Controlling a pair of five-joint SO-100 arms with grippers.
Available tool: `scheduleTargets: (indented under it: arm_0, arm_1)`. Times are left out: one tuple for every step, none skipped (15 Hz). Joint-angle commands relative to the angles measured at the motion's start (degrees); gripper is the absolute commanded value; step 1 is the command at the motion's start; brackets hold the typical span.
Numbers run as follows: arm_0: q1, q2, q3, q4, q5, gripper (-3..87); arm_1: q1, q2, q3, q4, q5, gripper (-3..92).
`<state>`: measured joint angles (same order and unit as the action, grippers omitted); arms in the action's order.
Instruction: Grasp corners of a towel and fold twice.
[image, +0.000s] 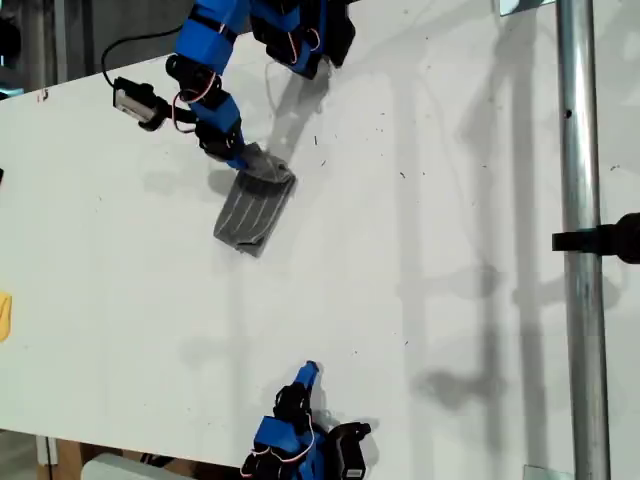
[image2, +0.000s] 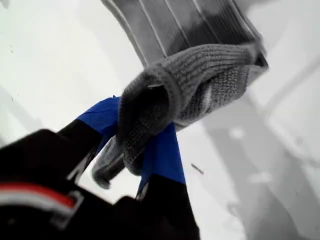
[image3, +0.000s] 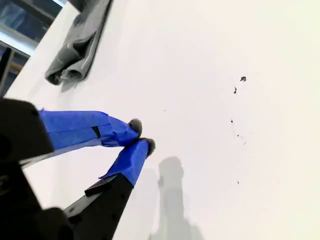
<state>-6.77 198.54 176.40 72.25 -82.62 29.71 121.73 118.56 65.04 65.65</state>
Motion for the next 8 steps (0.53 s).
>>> scheduleTargets:
  arm_0:
    - [0.70, 0.44, -0.18, -0.88, -0.35, 3.3]
    - [0.70, 0.44, 0.18, -0.88, -0.88, 3.3]
    - [0.88, 0.44, 0.70, -0.88, -1.23, 3.4]
    - [1.05, 0.44, 1.23, -0.79, -1.85, 3.5]
    - [1.05, 0.44, 1.76, -0.79, -2.55, 3.5]
    - [1.05, 0.44, 2.11, -0.53, -3.43, 3.5]
    - [1.14, 0.44, 2.29, 0.00, -4.83, 3.9]
    - [1.05, 0.44, 2.29, 0.88, -5.89, 4.6]
  arm_1:
    - [0.09, -24.35, -17.67, -9.67, -1.93, -0.2]
    - [0.09, -33.93, -25.66, -10.90, -2.81, -0.2]
    - [-0.35, -41.04, -33.05, -11.25, -3.52, -0.2]
    - [-0.62, -45.44, -37.62, -12.04, -3.96, -0.2]
    - [-0.53, -47.64, -39.29, -12.92, -4.13, 6.5]
    - [0.09, -47.99, -39.64, -13.10, -3.69, 29.4]
    - [0.62, -45.62, -39.11, -13.01, -3.87, 27.4]
    - [1.76, -41.92, -38.67, -11.78, -4.04, 17.8]
